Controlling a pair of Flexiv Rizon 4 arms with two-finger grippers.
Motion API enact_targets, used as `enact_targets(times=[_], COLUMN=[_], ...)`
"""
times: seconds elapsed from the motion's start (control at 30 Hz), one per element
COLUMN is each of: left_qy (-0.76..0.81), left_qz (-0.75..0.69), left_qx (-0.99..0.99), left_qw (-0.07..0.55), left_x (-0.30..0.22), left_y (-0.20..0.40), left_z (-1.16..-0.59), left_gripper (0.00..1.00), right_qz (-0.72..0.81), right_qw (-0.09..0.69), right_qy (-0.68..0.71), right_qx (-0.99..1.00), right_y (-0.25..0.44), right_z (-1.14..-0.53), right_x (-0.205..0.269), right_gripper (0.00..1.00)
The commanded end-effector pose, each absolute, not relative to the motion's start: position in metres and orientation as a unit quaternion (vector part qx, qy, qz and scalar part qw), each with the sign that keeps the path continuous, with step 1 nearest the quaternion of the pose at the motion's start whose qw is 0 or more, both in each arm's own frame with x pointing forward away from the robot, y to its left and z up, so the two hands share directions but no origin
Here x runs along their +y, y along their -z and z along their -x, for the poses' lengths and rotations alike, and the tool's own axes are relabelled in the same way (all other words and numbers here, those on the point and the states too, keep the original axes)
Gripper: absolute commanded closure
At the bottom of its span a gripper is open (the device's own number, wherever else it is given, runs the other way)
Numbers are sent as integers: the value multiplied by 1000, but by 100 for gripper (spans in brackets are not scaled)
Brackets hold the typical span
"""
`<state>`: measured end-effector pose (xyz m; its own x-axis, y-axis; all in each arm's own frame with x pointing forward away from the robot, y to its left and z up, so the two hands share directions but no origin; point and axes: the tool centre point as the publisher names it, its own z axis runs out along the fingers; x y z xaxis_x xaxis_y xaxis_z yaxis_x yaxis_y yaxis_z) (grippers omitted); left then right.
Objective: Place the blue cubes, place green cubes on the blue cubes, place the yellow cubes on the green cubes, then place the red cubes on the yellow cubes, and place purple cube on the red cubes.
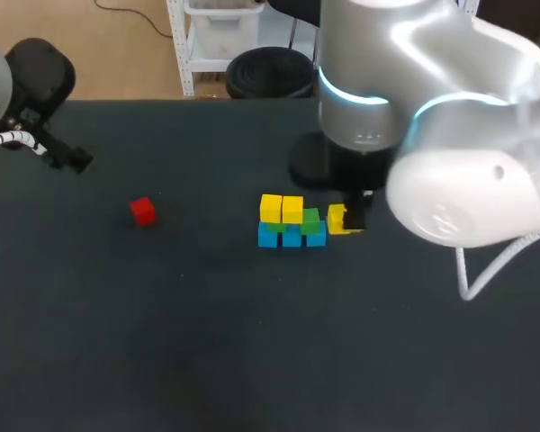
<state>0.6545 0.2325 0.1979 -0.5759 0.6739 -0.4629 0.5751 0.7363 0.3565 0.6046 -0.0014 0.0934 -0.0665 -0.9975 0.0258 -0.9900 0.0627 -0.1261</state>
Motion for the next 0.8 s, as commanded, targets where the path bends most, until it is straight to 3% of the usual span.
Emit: enact_targets(times=[0.03,0.8], left_qy=[-83,-83], left_qz=[-354,-354], left_qx=[884,884], left_qw=[295,295], left_x=[233,233], left_y=[-198,-198], left_z=[-655,-655], left_gripper=[0,0], right_qz=[683,692], right_qw=[23,5], right_qy=[52,31], right_qx=[728,722], right_y=[-90,-74], right_z=[-615,-632], right_x=[6,29], right_gripper=[100,100])
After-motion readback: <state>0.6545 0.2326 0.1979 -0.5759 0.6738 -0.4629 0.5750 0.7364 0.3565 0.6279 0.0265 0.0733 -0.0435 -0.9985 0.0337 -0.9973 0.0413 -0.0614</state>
